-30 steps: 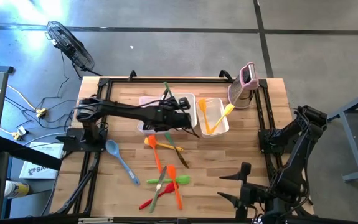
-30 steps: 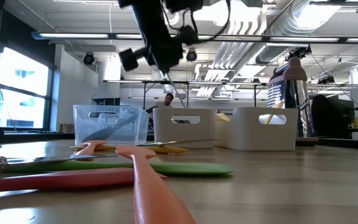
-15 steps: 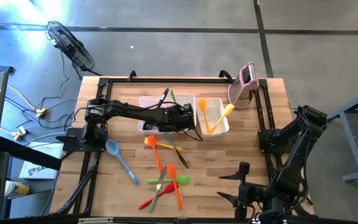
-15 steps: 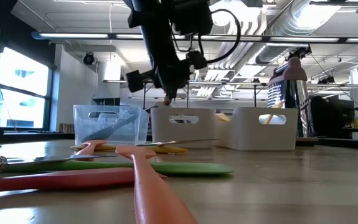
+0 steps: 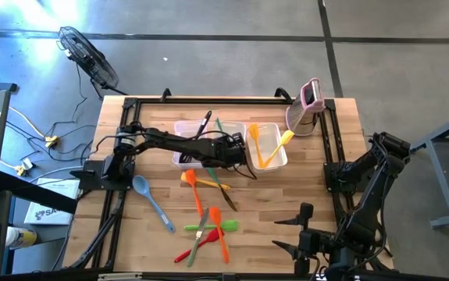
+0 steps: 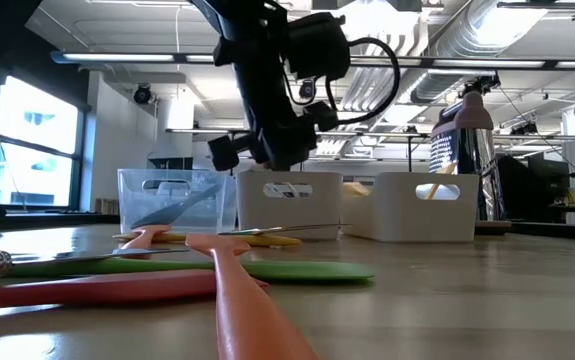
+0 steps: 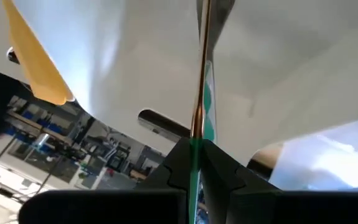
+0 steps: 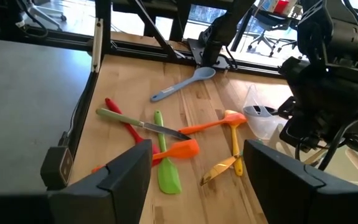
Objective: Pick & Place Kitchen Items
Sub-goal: Put the bottom green knife into the left white bin
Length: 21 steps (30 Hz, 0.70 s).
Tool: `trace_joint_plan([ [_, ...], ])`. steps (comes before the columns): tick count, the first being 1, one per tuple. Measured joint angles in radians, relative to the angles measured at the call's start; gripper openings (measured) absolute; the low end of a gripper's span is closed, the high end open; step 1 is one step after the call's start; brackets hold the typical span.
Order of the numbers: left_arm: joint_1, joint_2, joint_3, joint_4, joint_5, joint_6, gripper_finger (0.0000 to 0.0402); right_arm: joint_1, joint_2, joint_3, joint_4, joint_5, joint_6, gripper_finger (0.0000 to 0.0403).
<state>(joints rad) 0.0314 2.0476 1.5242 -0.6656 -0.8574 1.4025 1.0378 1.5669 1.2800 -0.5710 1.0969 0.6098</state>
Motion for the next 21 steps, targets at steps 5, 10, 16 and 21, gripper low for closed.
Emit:
trace_joint_plan([
  [5, 0.001, 0.000, 0.000, -0.002, 0.013, -0.020, 0.0011, 0.000, 0.000, 0.000, -0.002, 0.000, -0.001, 0.0243],
  [10, 0.001, 0.000, 0.000, 0.018, 0.019, -0.051, 0.0014, 0.000, 0.000, 0.000, -0.004, -0.005, -0.002, 0.0243],
  [16, 0.001, 0.000, 0.000, 0.027, 0.023, -0.047, 0.0039, 0.000, 0.000, 0.000, -0.004, -0.005, -0.003, 0.0243],
  [21, -0.006, 0.000, 0.000, 0.014, 0.045, 0.010, 0.0042, 0.001, 0.000, 0.000, -0.003, -0.005, -0.001, 0.0243],
])
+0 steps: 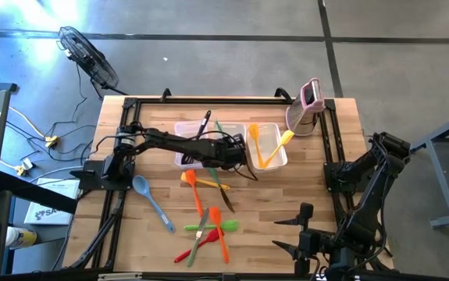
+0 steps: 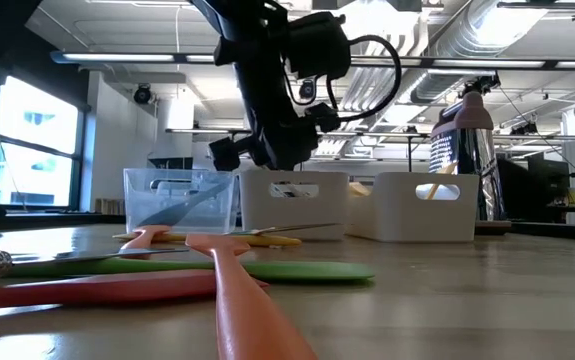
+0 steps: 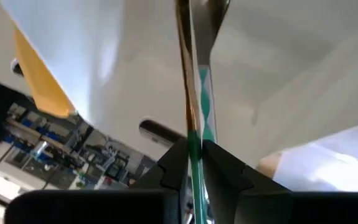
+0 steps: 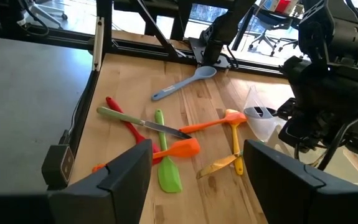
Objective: Pick & Place Kitchen Items
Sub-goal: Put the bottom green knife into the left white bin, then put the blue serving spoon into the transparent bin
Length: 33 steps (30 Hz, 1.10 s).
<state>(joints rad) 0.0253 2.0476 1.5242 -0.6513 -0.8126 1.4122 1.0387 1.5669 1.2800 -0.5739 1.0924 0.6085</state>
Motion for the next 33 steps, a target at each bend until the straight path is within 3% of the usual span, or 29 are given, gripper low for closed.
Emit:
trace_joint_plan([
  [11, -0.021, 0.000, 0.000, 0.006, 0.058, -0.029, 0.0044, 0.000, 0.000, 0.000, 0.001, 0.000, 0.000, 0.0243],
  [18, -0.019, 0.000, 0.027, -0.029, -0.026, -0.033, 0.0045, 0.000, 0.000, 0.000, 0.000, 0.000, -0.001, 0.0243],
  [24, -0.023, 0.001, 0.185, -0.177, -0.072, -0.096, 0.0045, 0.000, 0.000, 0.000, 0.000, -0.002, 0.000, 0.0243],
  [29, -0.050, 0.001, 0.384, -0.458, -0.091, -0.291, 0.0072, 0.000, 0.000, 0.000, 0.001, -0.024, 0.000, 0.0243],
  [33, -0.097, 0.001, 0.532, -0.640, -0.186, -0.455, 0.0107, 0.000, 0.000, 0.000, 0.002, -0.029, 0.000, 0.0243],
])
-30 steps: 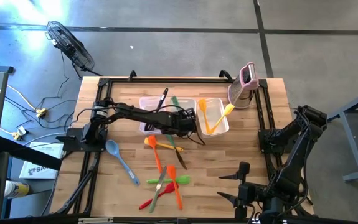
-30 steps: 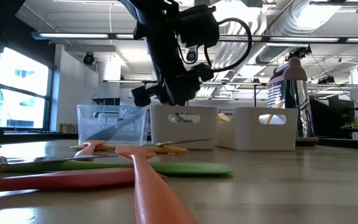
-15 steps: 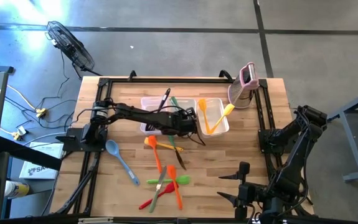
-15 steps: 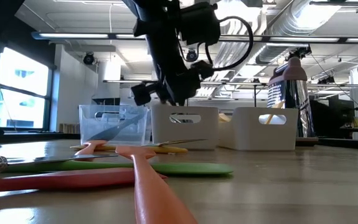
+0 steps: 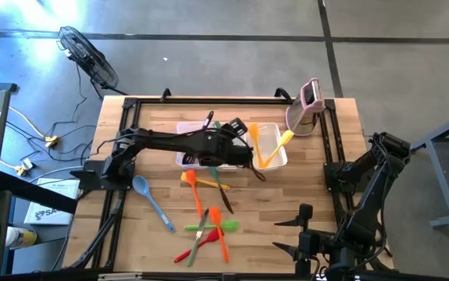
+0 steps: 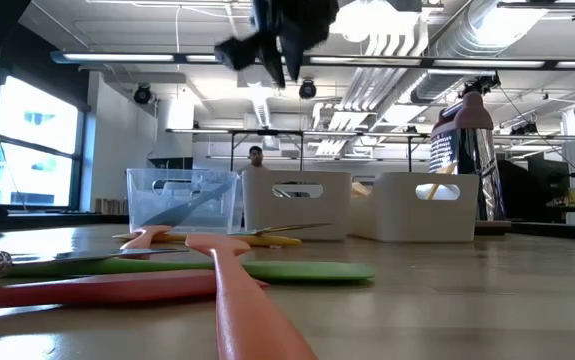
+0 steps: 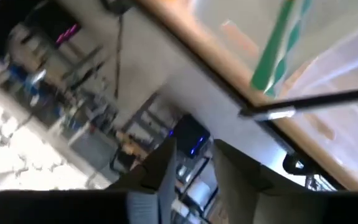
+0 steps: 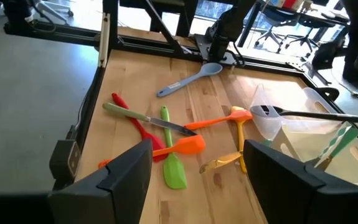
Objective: Pick & Place Kitchen Items
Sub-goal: Put the blue serving spoon into the transparent bin
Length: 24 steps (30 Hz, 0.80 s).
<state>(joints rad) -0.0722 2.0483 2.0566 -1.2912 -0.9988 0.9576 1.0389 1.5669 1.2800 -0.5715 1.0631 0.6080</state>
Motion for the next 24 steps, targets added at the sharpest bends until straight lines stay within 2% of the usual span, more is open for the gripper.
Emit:
trace_joint_plan([
  [4, -0.050, 0.000, 0.146, -0.123, -0.018, -0.225, 0.0134, 0.000, 0.000, 0.000, 0.015, 0.004, -0.001, 0.0243],
  [8, -0.102, 0.000, 0.251, -0.246, -0.028, -0.481, 0.0143, 0.000, 0.000, 0.000, 0.030, 0.006, -0.008, 0.0243],
  [12, -0.155, -0.022, 0.290, -0.279, 0.012, -0.853, 0.0143, -0.001, 0.000, 0.000, 0.044, 0.028, -0.010, 0.0243],
  [14, -0.178, -0.041, 0.292, -0.281, 0.074, -0.989, 0.0143, -0.001, 0.000, 0.000, 0.056, 0.040, -0.010, 0.0243],
  [19, -0.219, -0.087, 0.292, -0.282, 0.394, -1.119, 0.0143, -0.016, 0.000, 0.001, 0.077, 0.062, -0.002, 0.0243],
  [24, -0.239, -0.102, 0.291, -0.279, 0.856, -1.208, 0.0143, -0.066, 0.000, 0.001, 0.093, 0.054, 0.001, 0.0243],
])
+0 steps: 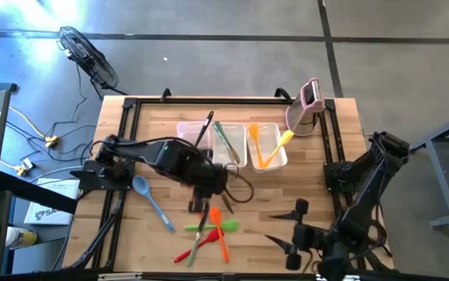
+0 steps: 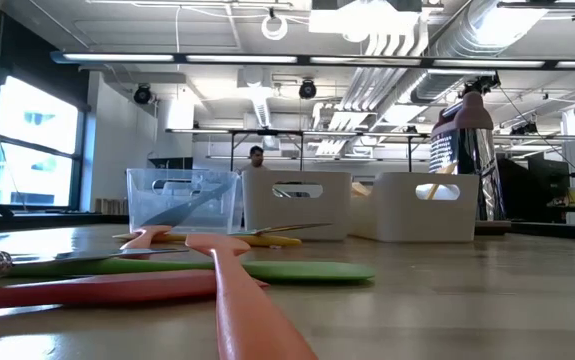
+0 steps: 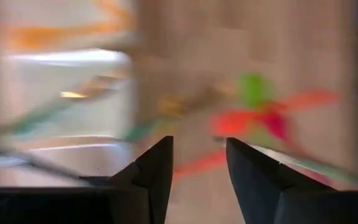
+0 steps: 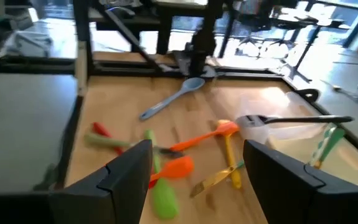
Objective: Pick & Place Kitchen Items
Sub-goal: Put the blue serving spoon into the transparent bin
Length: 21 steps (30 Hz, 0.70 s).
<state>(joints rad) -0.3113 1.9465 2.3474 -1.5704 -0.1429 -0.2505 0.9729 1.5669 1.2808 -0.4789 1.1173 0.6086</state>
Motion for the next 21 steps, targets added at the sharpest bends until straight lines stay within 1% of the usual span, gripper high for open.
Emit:
trace_joint_plan([
  [2, -0.019, 0.000, -0.006, 0.000, 0.156, -0.039, 0.0143, -0.028, 0.002, 0.000, 0.014, -0.013, 0.008, 0.0243],
  [3, -0.032, 0.000, -0.013, 0.001, 0.202, -0.056, 0.0143, -0.043, 0.005, 0.000, 0.022, -0.021, 0.018, 0.0243],
  [5, -0.067, -0.001, -0.033, -0.001, 0.240, -0.069, 0.0143, -0.071, 0.011, 0.000, 0.027, -0.053, 0.043, 0.0243],
  [9, -0.141, -0.010, -0.115, 0.003, 0.243, -0.003, 0.0143, -0.128, 0.028, 0.000, 0.031, -0.149, 0.079, 0.0243],
  [12, -0.209, -0.048, -0.210, -0.002, 0.277, 0.008, 0.0143, -0.157, 0.045, 0.000, 0.053, -0.200, 0.078, 0.0243],
  [15, -0.270, -0.078, -0.333, -0.001, 0.266, 0.005, 0.0143, -0.179, 0.058, 0.000, 0.050, -0.239, 0.076, 0.0243],
  [17, -0.299, -0.095, -0.420, 0.001, 0.214, -0.031, 0.0143, -0.193, 0.060, 0.000, 0.047, -0.270, 0.060, 0.0243],
  [19, -0.320, -0.123, -0.515, -0.001, 0.160, -0.099, 0.0143, -0.211, 0.060, 0.000, 0.056, -0.308, 0.042, 0.0243],
  [21, -0.335, -0.146, -0.613, -0.001, 0.153, -0.159, 0.0143, -0.228, 0.060, 0.000, 0.053, -0.322, 0.013, 0.0243],
])
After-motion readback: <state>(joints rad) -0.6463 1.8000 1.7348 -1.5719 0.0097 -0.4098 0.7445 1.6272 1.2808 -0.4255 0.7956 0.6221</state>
